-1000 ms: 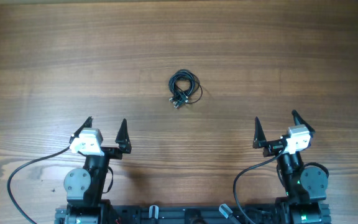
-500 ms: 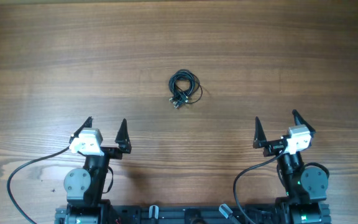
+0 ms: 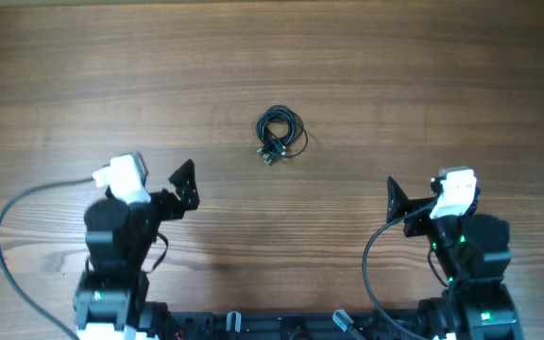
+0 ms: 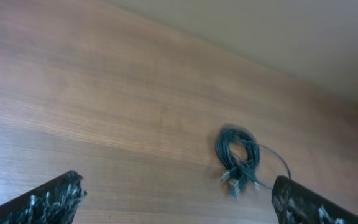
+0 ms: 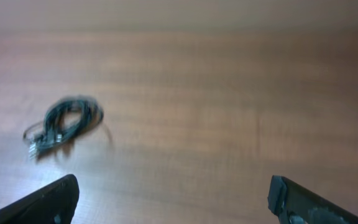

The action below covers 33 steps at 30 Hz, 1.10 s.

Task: Untangle cables
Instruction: 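Reach the left gripper forward to the black cable bundle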

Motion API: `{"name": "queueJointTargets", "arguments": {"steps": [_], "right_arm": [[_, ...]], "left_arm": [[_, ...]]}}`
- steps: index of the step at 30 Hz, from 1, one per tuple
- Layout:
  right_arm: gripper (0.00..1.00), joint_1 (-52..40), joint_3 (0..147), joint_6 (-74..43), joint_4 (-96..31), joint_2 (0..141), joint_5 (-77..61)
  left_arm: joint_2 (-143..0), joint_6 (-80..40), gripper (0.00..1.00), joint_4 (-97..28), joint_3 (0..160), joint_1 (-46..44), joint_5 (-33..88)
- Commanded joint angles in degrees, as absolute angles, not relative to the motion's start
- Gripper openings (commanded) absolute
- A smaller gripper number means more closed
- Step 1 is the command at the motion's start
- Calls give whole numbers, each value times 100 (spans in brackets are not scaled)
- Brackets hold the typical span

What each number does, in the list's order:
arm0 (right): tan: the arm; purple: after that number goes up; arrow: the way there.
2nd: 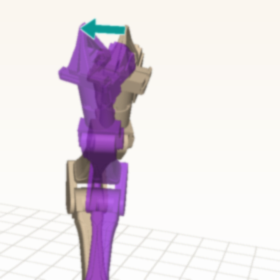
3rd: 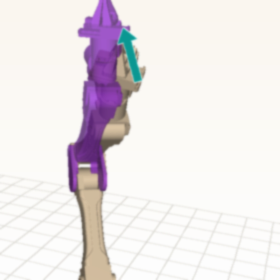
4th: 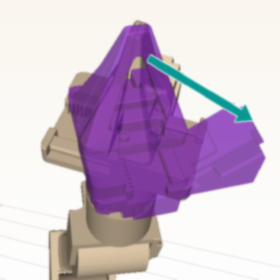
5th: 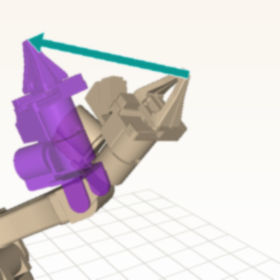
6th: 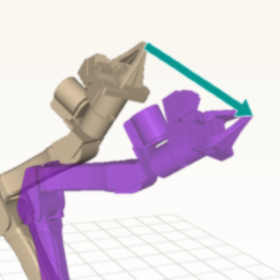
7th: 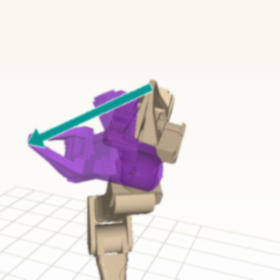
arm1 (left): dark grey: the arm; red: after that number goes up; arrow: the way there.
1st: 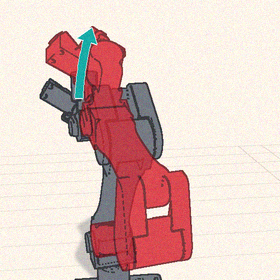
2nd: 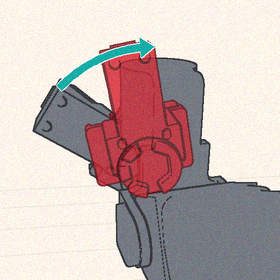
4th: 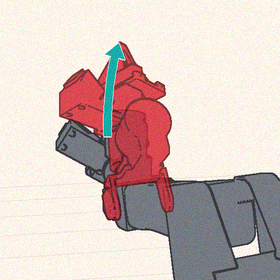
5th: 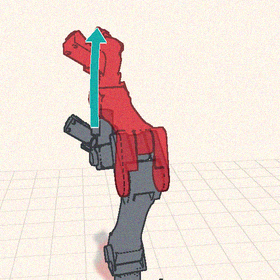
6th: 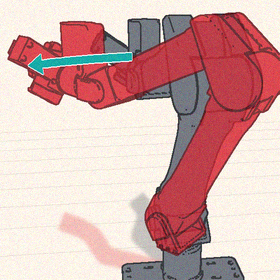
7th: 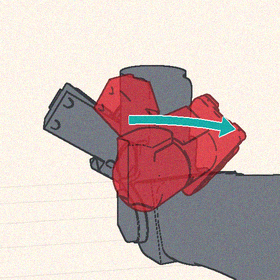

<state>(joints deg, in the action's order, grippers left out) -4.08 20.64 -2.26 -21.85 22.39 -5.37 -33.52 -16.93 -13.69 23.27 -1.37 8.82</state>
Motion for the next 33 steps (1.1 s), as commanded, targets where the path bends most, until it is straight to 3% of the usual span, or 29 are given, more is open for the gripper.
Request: {"name": "queueJointTargets", "arguments": {"steps": [1,6,9,12,15,18,24,26,27,28,29,33], "right_arm": [[100,-388,2882,-440,-2707,2954,-1090],[100,-388,3516,-285,-3341,3728,-928],[100,-388,3516,-322,-3170,3769,-1017],[100,-388,3516,-320,-3229,3767,-1678],[100,-388,3516,-325,-3227,3767,-1859],[100,-388,3516,-528,-3148,3767,-1855],[100,-388,3516,-792,-3087,3913,-1850],[100,-388,3516,-926,-3041,4042,-1848],[100,-388,3516,-978,-3046,4132,-1850],[100,-388,3516,-1068,-3052,4226,-1852],[100,-388,3516,-1068,-3048,4313,-1850],[100,-388,3516,-1116,-3013,4469,-1852]], "left_arm": [[-4364,-1741,100,-2141,3476,-95,1356],[-5323,-1741,100,-4617,4976,-95,1411],[-5391,-1739,100,-5124,4974,-95,1411],[-5433,-2257,100,-4823,4974,-95,1747],[-5428,-2235,95,-3232,4976,-141,2735],[-5688,-2250,92,-2615,5085,-397,2331],[-7723,-1667,92,-3129,6554,-1319,1109],[-8427,-1466,61,-3083,6949,-1562,827],[-8735,-1426,58,-2895,6987,-1658,644],[-9109,-1431,78,-2585,6987,-1758,473],[-9459,-1428,85,-2292,6987,-1833,438],[-10396,-1542,82,-1949,6984,-1957,443]]}}
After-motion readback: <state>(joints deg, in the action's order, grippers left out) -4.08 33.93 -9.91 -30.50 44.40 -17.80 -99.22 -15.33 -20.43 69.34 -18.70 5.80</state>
